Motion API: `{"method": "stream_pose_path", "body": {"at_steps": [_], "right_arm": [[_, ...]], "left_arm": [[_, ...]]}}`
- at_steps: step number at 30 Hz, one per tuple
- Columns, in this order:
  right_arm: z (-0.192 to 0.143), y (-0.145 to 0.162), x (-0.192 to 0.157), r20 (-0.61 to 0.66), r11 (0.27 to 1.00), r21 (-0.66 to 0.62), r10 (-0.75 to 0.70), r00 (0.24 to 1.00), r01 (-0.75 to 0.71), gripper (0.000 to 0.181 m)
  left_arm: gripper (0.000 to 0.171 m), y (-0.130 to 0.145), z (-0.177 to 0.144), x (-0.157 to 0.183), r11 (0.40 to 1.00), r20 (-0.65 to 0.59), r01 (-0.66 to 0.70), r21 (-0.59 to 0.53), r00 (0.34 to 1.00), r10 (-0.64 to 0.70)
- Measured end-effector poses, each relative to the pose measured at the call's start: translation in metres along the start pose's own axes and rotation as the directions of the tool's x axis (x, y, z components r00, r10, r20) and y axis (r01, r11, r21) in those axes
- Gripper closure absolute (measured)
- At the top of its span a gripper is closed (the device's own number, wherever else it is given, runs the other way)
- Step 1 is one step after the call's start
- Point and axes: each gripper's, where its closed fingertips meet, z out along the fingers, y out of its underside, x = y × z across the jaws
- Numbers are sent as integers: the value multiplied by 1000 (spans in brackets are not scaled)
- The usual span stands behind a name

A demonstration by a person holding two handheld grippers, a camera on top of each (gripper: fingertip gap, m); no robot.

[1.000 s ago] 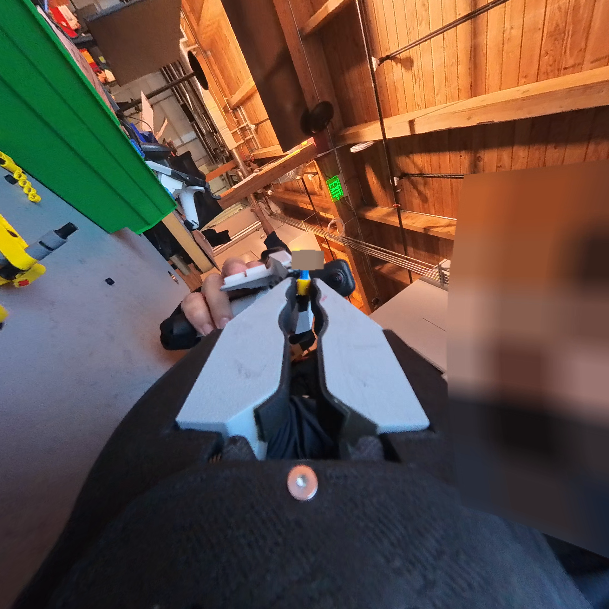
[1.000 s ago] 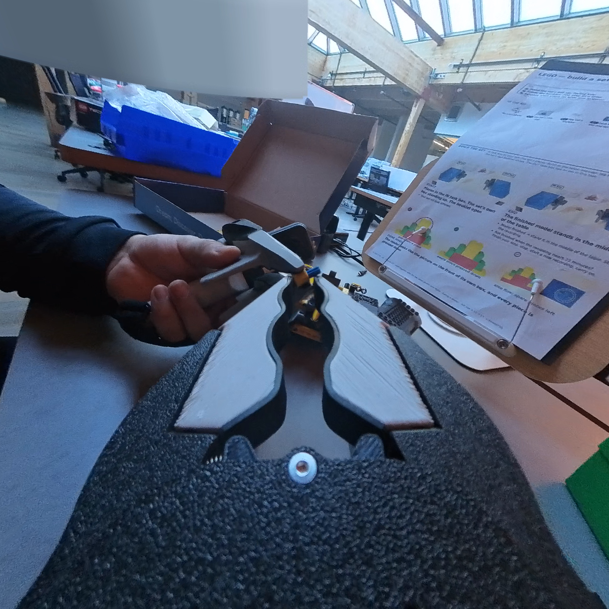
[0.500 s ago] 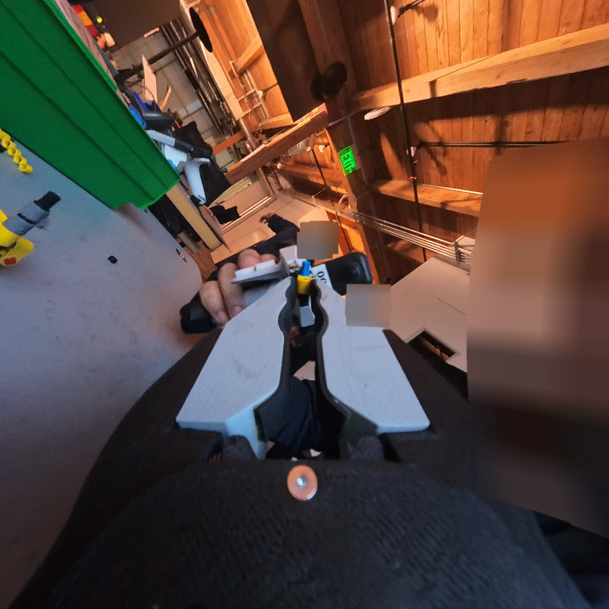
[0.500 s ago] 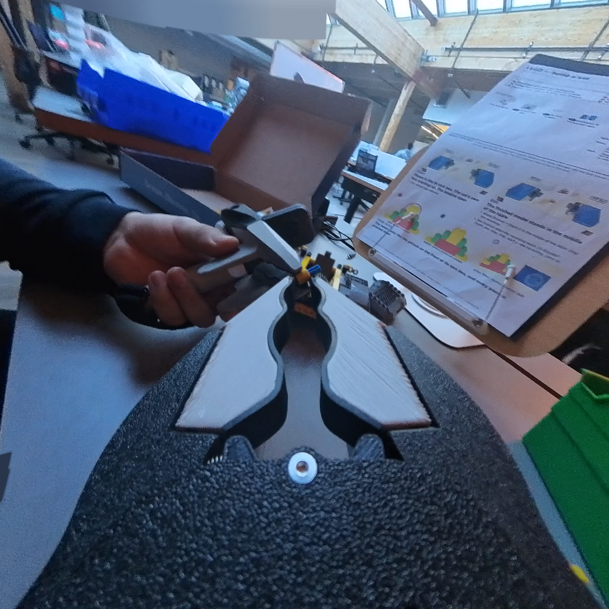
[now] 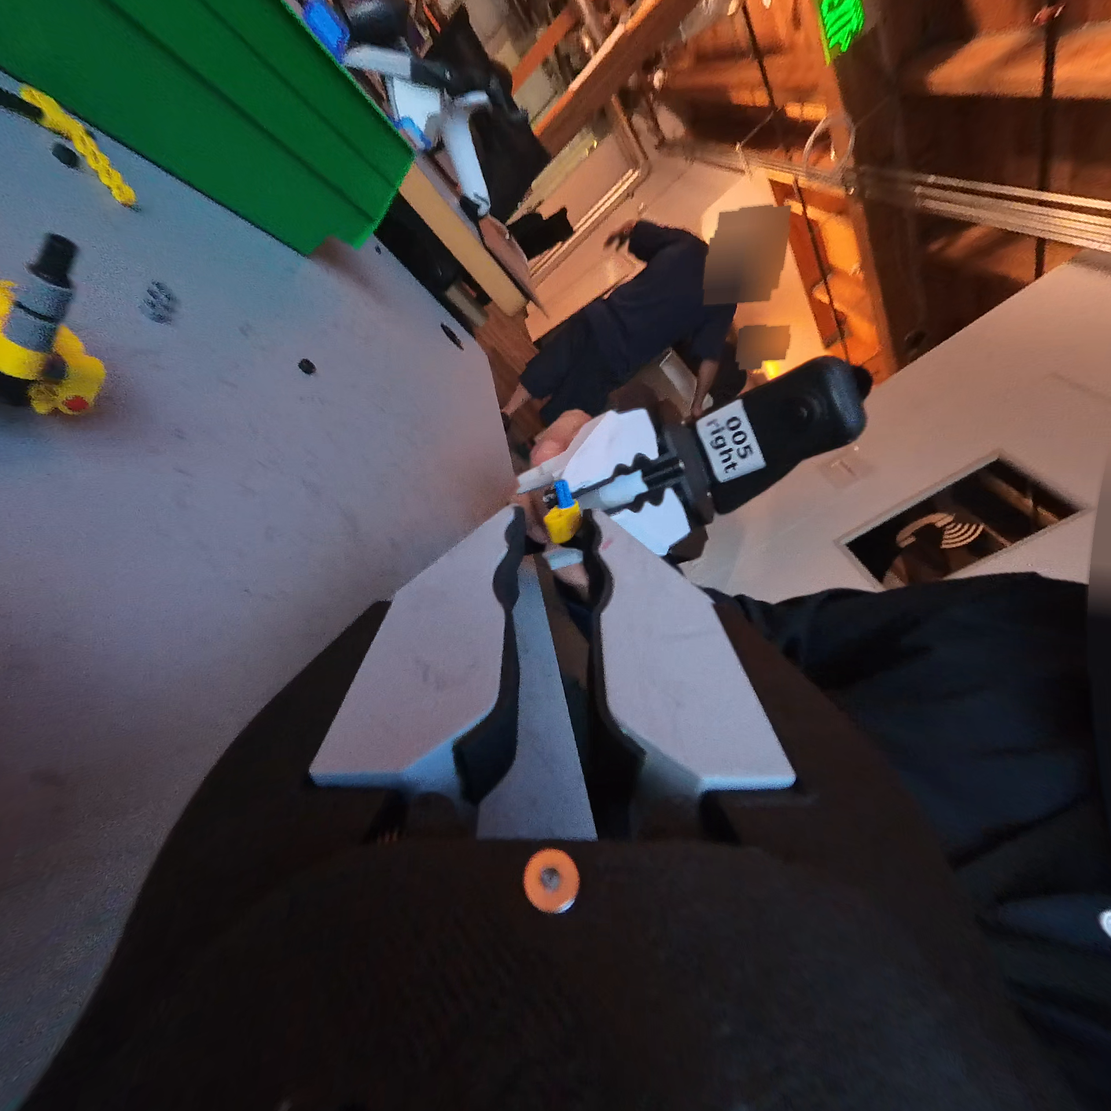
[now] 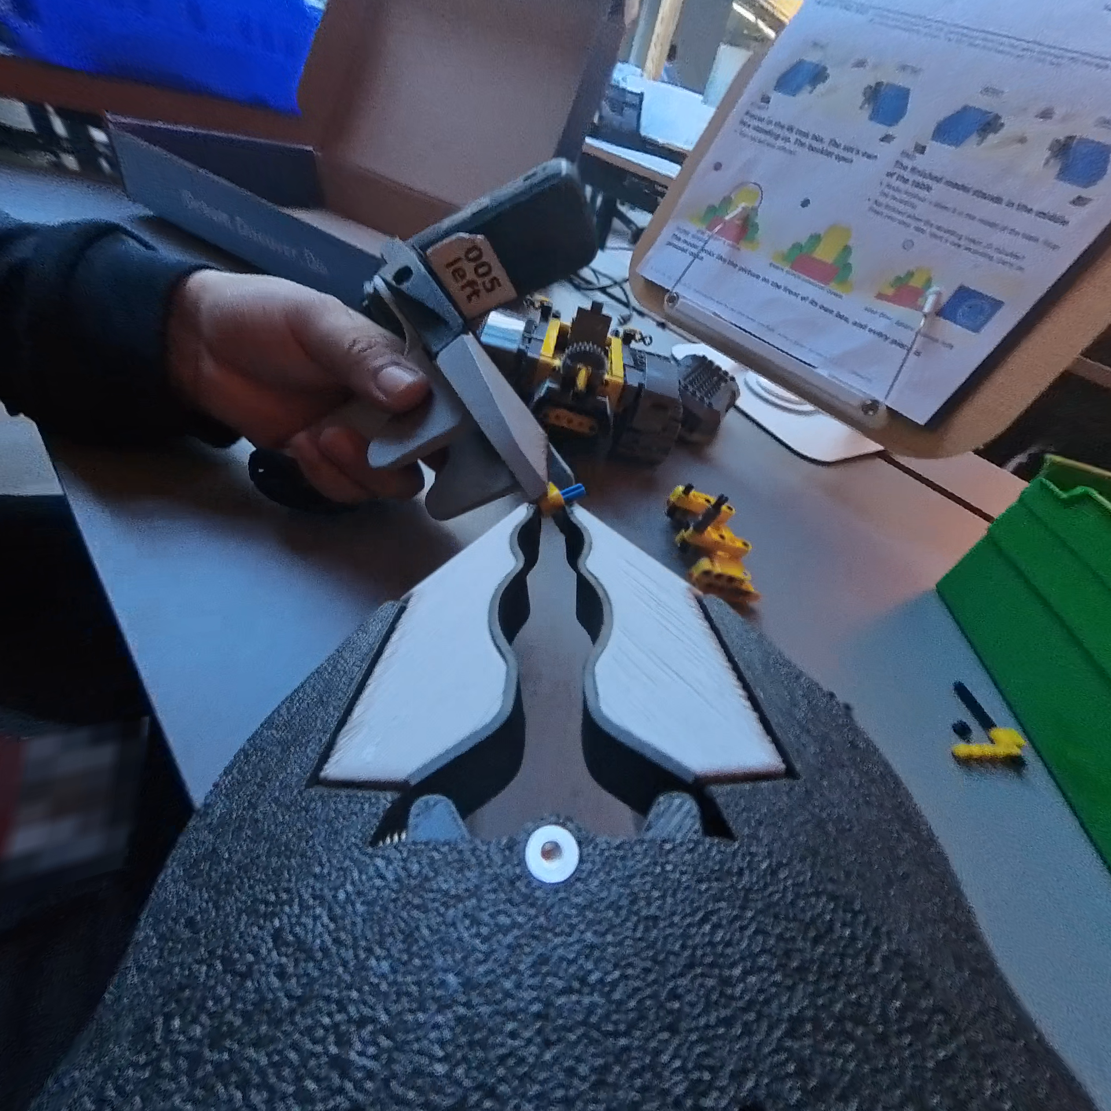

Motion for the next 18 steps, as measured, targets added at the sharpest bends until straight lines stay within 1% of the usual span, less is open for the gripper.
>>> {"method": "stream_pose_path", "body": {"at_steps": [3, 8, 13, 18], "right_arm": [[-11, 10, -5, -16, 998, -68, 4, 1000, -5, 177], [-15, 23, -9, -19, 983, -160, 87, 996, -89, 177], [-14, 30, -8, -21, 968, -198, 151, 988, -153, 177], [-11, 34, -7, 0, 949, -225, 227, 974, -222, 177]], "left_arm": [[154, 11, 9, -1, 998, 25, -23, -59, 999, 25], [150, 20, 13, -9, 986, 102, -103, -128, 988, 116], [147, 21, 12, -13, 972, 156, -169, -165, 968, 195], [146, 25, 14, -11, 958, 165, -211, -196, 956, 244]]}}
